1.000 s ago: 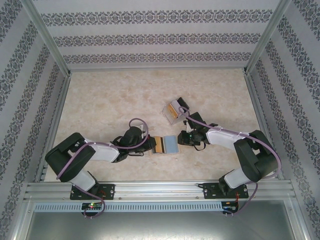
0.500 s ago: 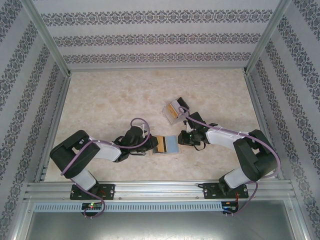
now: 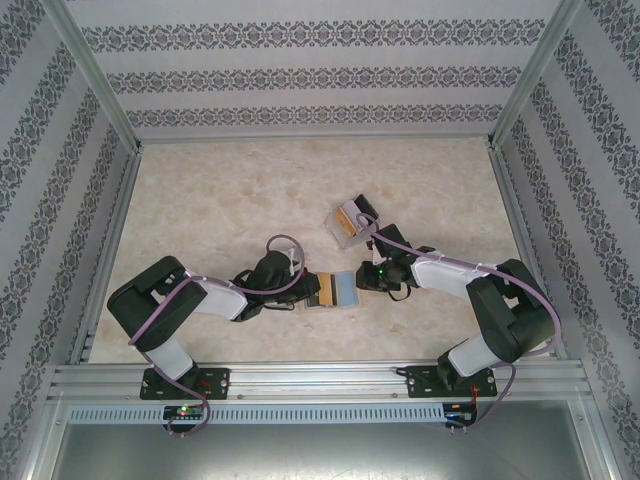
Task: Put the credit cards into the card holder
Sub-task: Insert the credit card into the card slot.
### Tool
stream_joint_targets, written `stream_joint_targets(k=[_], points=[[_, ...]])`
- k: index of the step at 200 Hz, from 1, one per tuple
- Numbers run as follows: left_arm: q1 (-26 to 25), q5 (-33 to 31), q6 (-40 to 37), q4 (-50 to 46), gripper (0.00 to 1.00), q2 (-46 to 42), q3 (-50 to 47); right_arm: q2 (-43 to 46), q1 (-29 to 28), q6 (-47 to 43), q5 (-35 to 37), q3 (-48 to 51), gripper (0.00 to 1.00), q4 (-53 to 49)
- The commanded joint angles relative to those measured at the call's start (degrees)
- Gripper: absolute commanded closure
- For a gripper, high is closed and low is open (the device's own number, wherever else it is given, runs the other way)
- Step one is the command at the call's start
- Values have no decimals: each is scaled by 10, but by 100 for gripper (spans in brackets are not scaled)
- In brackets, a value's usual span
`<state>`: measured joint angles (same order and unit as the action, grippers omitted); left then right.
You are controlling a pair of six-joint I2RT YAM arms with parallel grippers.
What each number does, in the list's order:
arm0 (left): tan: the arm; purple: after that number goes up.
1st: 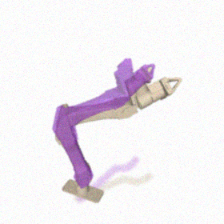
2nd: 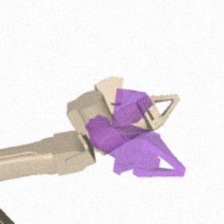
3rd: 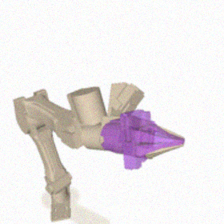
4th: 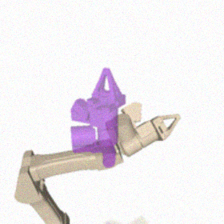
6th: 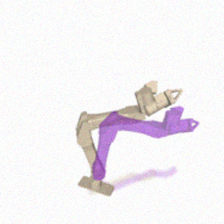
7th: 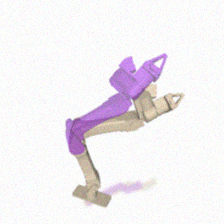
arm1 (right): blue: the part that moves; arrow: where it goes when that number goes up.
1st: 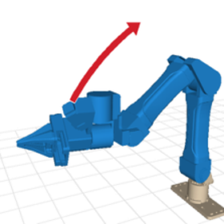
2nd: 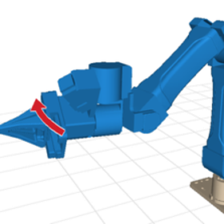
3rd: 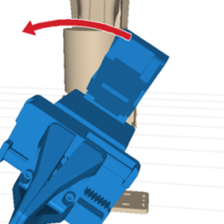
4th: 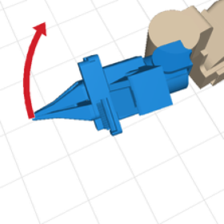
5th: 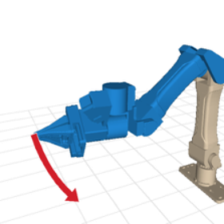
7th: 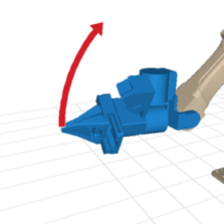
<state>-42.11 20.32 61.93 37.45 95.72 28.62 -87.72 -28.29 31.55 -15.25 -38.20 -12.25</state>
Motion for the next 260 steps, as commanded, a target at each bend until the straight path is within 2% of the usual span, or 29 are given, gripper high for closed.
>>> stream_joint_targets(k=[1, 61, 117, 148, 177, 200, 260], points=[[-16, -7, 5, -21, 100, 18, 13, -49, -26, 7, -10, 11, 76, 35], [-41, -39, 53, 34, 100, 65, 24, -48, -33, 32, -16, 20, 77, 47], [-54, -50, 57, 27, 94, 84, 45, -48, -37, 52, -22, 31, 81, 58], [-58, -73, 58, -9, 87, 68, 44, -41, -37, 57, -9, 35, 82, 54], [-61, -122, 54, -110, 75, 19, 42, -35, -36, 56, -1, 34, 82, 48], [-64, -140, 33, -191, 76, -9, 61, -36, -36, 56, -1, 34, 82, 48], [-70, -104, 18, -190, 84, 29, 98, -45, -37, 55, -9, 26, 82, 52]])
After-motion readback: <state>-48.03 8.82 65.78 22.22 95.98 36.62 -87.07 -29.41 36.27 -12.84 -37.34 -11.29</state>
